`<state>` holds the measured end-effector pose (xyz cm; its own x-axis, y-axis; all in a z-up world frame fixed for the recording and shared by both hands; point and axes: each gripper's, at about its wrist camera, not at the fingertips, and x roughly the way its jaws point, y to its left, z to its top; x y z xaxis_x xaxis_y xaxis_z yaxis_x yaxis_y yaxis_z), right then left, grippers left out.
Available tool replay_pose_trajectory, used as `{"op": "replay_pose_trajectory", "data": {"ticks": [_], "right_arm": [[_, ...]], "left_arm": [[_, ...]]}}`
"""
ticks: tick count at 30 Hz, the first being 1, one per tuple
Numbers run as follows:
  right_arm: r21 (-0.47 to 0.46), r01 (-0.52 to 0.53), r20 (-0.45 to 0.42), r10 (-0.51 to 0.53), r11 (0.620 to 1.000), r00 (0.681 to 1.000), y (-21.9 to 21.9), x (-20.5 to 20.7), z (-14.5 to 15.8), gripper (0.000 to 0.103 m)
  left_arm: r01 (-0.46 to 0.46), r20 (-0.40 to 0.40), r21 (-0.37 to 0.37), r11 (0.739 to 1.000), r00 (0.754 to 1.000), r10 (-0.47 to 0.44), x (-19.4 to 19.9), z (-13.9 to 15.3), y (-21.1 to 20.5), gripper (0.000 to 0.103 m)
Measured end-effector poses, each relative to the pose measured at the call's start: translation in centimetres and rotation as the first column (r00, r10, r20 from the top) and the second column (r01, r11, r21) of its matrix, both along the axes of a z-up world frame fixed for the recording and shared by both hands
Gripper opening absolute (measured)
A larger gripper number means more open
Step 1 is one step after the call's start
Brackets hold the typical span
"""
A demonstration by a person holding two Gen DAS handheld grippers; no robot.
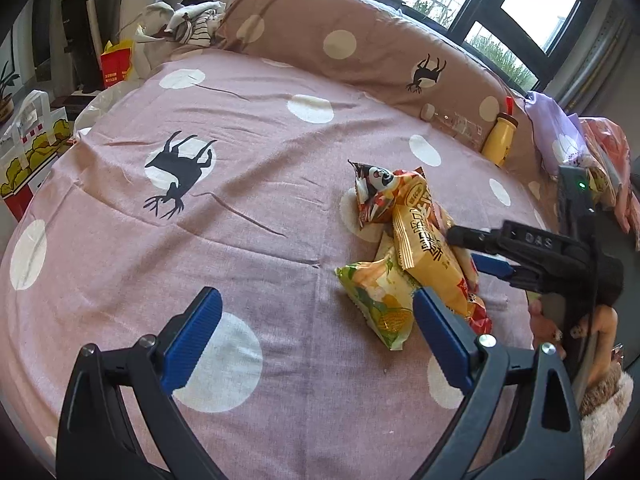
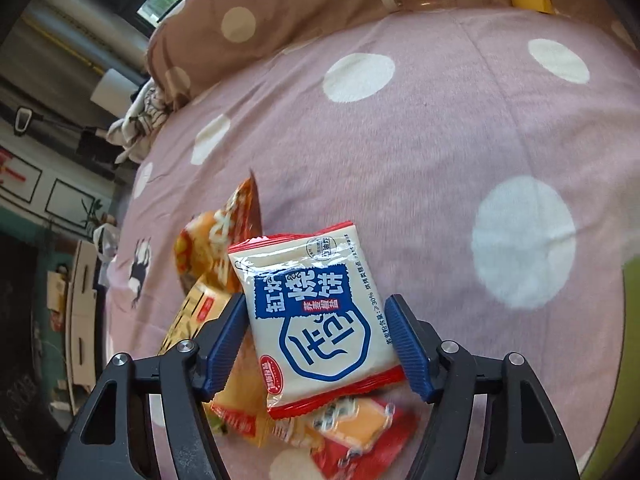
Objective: Organize snacks
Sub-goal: 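Grasp the white-and-blue biscuit pack with the right gripper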
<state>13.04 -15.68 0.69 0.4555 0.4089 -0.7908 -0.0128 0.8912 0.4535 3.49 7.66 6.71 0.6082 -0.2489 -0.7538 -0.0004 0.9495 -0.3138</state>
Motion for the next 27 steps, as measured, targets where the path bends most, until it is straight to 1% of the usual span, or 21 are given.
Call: {"op": "replay_pose_trajectory", "data": {"ticks": [2, 4, 6, 9, 12, 16, 17, 18, 20, 22, 24, 26, 27], "right_arm": [[-0.045, 0.026, 0.031, -0.024, 0.999, 0.999, 0.1, -1.7, 1.2, 0.071], [-0.070, 0.056, 0.077, -0.050, 0.996, 0.996, 0.3, -3.8, 2.6, 0.071], [-0.088, 0.061, 0.125, -0.050, 0.994, 0.991, 1.0, -6.2, 3.8, 0.071], [-0.127, 0.079, 0.145, -0.060, 0.989, 0.988, 2.4, -9.7, 3.7, 0.071], [-0.154, 0.118, 0.088, -0.106, 0.981, 0.990, 2.9, -11.5, 1.8, 0.071], [-0.121, 0.130, -0.006, -0.132, 0.984, 0.991, 2.2, -11.4, -0.6, 0.071], [-0.122, 0.130, -0.030, -0.134, 0.984, 0.990, 2.0, -11.2, -0.9, 0.074], [-0.129, 0.133, -0.030, -0.138, 0.983, 0.990, 2.0, -11.2, -1.0, 0.080], [-0.146, 0.142, 0.000, -0.143, 0.979, 0.990, 1.6, -11.7, -0.6, 0.087], [-0.127, 0.161, 0.026, -0.159, 0.979, 0.987, 0.8, -12.0, 0.0, 0.087], [-0.075, 0.179, 0.053, -0.175, 0.981, 0.983, 0.0, -12.6, 0.4, 0.087], [-0.037, 0.180, 0.076, -0.177, 0.983, 0.981, -0.6, -13.0, 0.8, 0.087], [-0.028, 0.181, 0.086, -0.178, 0.983, 0.980, -0.8, -13.1, 1.0, 0.087]], "left_arm": [[0.002, 0.004, 0.002, 1.000, 1.000, -0.002, -0.1, 0.1, -0.1, 0.096], [0.005, 0.005, 0.009, 1.000, 1.000, -0.005, -0.2, 0.1, -0.3, 0.096], [0.006, 0.004, 0.019, 1.000, 1.000, -0.006, -0.3, 0.0, -0.6, 0.096], [0.006, -0.005, 0.038, 0.999, 1.000, -0.006, -0.4, -0.1, -0.8, 0.096], [0.017, -0.007, 0.048, 0.999, 1.000, -0.017, -0.8, -0.2, -1.1, 0.096], [0.049, -0.019, 0.075, 0.996, 0.999, -0.048, -1.2, -0.6, -1.9, 0.096], [0.056, -0.027, 0.080, 0.995, 0.998, -0.054, -1.3, -0.8, -2.2, 0.096], [0.064, -0.035, 0.081, 0.995, 0.998, -0.061, -1.3, -1.0, -2.5, 0.096], [0.084, -0.054, 0.065, 0.994, 0.995, -0.080, -1.3, -1.3, -2.9, 0.096], [0.113, -0.065, 0.032, 0.993, 0.992, -0.111, -1.5, -1.4, -3.4, 0.096], [0.161, -0.071, -0.001, 0.987, 0.984, -0.161, -1.6, -1.5, -4.2, 0.093], [0.216, -0.087, -0.048, 0.975, 0.972, -0.219, -1.8, -1.8, -5.2, 0.092], [0.240, -0.094, -0.072, 0.968, 0.965, -0.246, -2.0, -2.0, -5.7, 0.088]]}}
